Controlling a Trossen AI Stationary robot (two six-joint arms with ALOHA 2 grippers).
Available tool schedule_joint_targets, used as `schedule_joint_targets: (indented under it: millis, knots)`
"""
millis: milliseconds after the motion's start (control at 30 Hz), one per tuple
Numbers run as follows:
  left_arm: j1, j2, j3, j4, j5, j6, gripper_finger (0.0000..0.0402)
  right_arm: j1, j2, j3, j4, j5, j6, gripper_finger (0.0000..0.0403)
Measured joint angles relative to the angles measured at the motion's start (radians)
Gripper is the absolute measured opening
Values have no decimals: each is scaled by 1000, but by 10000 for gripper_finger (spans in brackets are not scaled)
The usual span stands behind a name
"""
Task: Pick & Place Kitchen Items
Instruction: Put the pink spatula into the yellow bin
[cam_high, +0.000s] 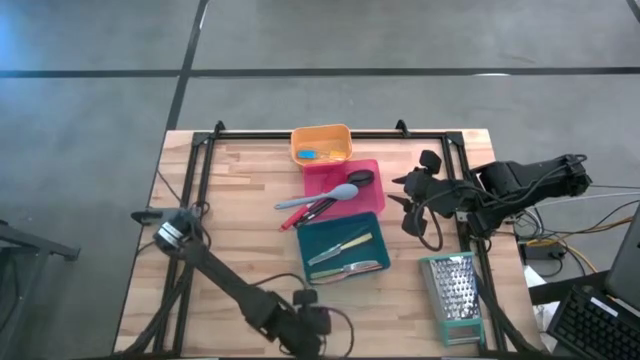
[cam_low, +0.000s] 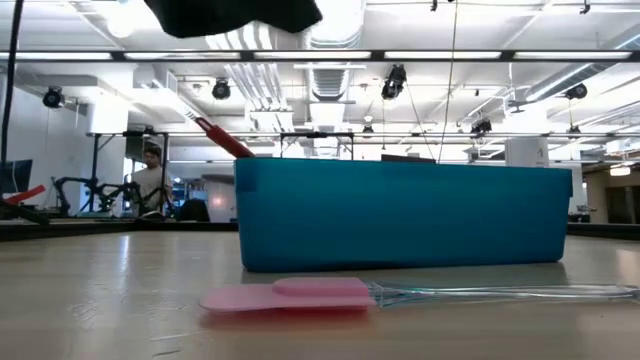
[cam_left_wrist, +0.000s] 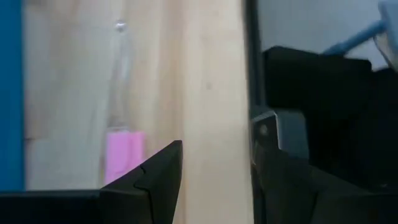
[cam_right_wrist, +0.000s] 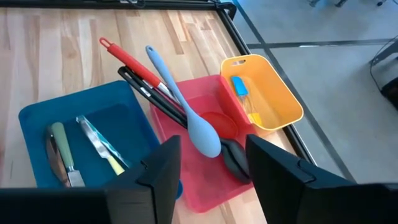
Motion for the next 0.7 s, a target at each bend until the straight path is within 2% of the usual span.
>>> schedule_joint_targets:
  millis: [200,433,567,700]
  knots:
    - [19,0,-76,-7,-84,60,204,0,0,-1,0,0,2,153]
    - [106,0,-169,25,4,78,204,0,0,-3,0,-3,0,134]
    - [149,0,-200,23,-5,73,204,0,0,-8,0,-5,0,123]
    - [172,0,-200,-50,-26,21,204,0,0,-15,0,-5,0,115]
